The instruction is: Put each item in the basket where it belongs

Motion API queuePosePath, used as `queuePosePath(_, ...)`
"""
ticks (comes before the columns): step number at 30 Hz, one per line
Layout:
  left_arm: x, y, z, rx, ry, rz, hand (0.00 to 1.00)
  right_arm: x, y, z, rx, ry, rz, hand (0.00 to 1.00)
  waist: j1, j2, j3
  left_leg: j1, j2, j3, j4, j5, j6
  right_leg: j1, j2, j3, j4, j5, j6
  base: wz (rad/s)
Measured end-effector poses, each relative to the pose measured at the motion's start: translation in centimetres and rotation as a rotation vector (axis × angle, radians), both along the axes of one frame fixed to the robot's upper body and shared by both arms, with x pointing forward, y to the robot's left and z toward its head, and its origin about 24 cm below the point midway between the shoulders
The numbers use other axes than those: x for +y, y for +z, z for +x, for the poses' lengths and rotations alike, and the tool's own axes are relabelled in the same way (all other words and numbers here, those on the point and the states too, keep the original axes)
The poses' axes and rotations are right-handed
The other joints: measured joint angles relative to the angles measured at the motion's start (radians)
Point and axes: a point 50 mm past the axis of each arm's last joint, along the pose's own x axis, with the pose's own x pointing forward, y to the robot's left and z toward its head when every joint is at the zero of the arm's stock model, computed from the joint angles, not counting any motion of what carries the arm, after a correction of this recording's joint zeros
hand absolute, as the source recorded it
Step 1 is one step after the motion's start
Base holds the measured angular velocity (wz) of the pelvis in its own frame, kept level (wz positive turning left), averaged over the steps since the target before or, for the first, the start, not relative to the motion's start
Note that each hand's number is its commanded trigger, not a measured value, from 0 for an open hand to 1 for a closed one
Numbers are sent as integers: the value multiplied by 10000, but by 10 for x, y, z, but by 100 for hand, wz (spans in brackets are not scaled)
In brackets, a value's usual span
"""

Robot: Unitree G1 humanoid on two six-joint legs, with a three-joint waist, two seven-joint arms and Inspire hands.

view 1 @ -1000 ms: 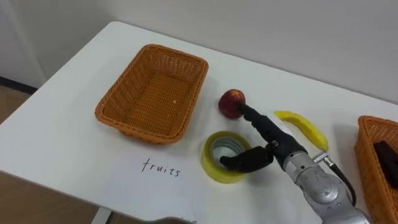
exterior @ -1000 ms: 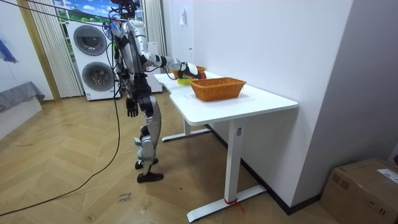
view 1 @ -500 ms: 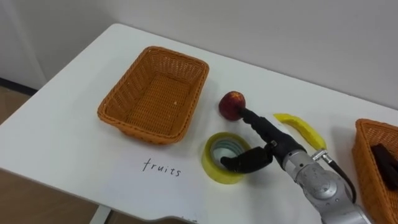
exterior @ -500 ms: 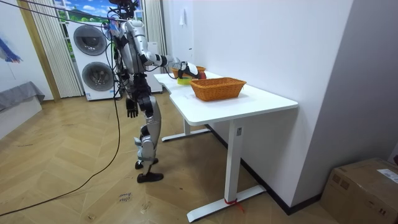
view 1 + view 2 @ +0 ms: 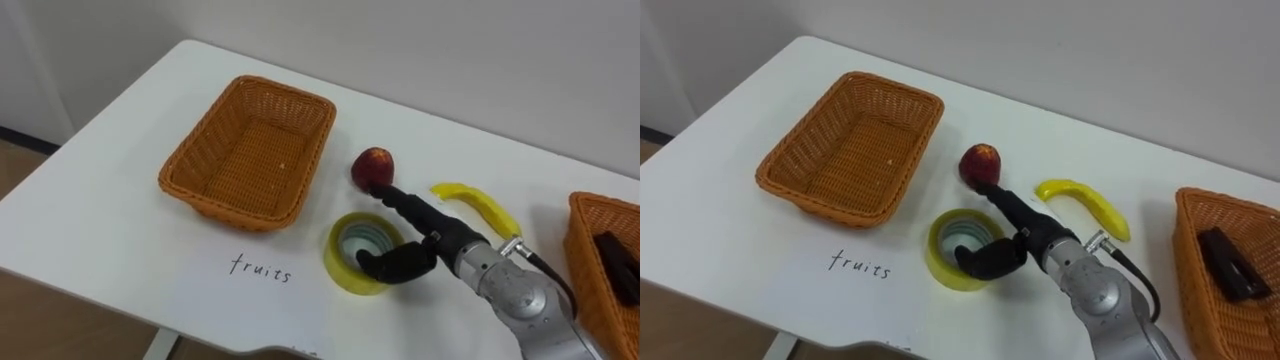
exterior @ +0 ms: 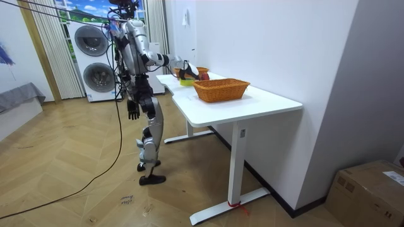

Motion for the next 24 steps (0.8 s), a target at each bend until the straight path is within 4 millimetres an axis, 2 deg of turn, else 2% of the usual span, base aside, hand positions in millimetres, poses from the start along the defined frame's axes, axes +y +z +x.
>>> queuePosePath(4, 5, 2, 0, -11, -34, 38, 0, 1, 2, 0, 56, 380, -334, 0, 45, -146, 21, -11, -11, -8, -10, -3, 5, -9, 32, 3, -9, 0, 1, 0)
queuePosePath(16, 10, 3, 6, -331, 102, 120, 0, 2, 7, 0, 286, 1115, -906, 0, 72, -173, 25, -10, -36, -8, -18, -10, 23, -22, 36, 17, -9, 9, 16, 0)
queuePosePath(23, 12, 4, 5, -295, 299, 215, 0, 0, 8, 1, 732, 1607, -1295, 0, 70, -322, 26, -25, -69, -188, 13, -11, 27, 30, 10, -230, -3, 12, 19, 7)
queuePosePath(24, 12, 3, 5, -311, 292, 214, 0, 0, 8, 2, 786, 1628, -1371, 21, 71, -325, 25, -23, -78, -232, 38, -15, 33, 55, 9, -236, -4, 13, 22, 9)
